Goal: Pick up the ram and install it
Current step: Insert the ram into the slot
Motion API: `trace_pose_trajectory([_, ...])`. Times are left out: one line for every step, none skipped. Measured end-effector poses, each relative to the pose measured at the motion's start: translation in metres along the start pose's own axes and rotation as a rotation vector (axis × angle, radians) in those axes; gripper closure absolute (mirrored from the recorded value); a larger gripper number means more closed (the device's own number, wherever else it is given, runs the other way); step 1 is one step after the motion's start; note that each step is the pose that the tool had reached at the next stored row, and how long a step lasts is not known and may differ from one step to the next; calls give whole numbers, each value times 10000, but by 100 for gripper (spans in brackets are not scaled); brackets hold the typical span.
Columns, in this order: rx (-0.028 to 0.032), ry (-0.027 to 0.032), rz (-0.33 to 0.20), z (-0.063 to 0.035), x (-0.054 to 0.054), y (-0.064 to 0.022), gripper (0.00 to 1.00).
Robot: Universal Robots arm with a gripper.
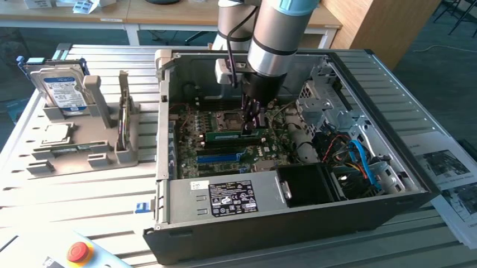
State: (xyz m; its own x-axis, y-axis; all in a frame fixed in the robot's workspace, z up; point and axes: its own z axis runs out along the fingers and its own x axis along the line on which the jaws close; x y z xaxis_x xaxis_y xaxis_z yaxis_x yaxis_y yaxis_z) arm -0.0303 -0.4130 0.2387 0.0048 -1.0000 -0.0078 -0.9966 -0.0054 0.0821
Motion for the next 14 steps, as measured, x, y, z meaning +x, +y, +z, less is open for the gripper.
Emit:
trace_pose_trajectory([0, -1, 0, 0, 0, 0, 88])
trace_pose_trajectory([1, -4, 0, 4, 0, 0, 88])
trace_pose_trajectory([2, -5, 3, 10, -1, -1, 88])
trace_pose_trajectory([1, -3, 7, 15, 0, -1, 88])
trace_pose_trajectory([0, -2, 15, 19, 0, -2, 88])
trace_pose_trajectory([0, -3, 28, 24, 0, -2, 88])
trace_pose_trajectory([0, -2, 39, 26, 1, -2, 88])
trace_pose_trajectory([-1, -2, 43, 26, 1, -2, 88])
trace_pose_trajectory([-1, -1, 44, 26, 1, -2, 88])
trace_pose_trajectory([0, -3, 44, 27, 0, -2, 88])
trace_pose_trajectory([0, -4, 44, 27, 0, -2, 88])
trace_pose_trajectory([1, -6, 43, 30, 0, -3, 88])
trace_pose_trajectory([2, -8, 44, 34, 0, -3, 88])
trace_pose_trajectory([1, -4, 45, 36, 0, -3, 88])
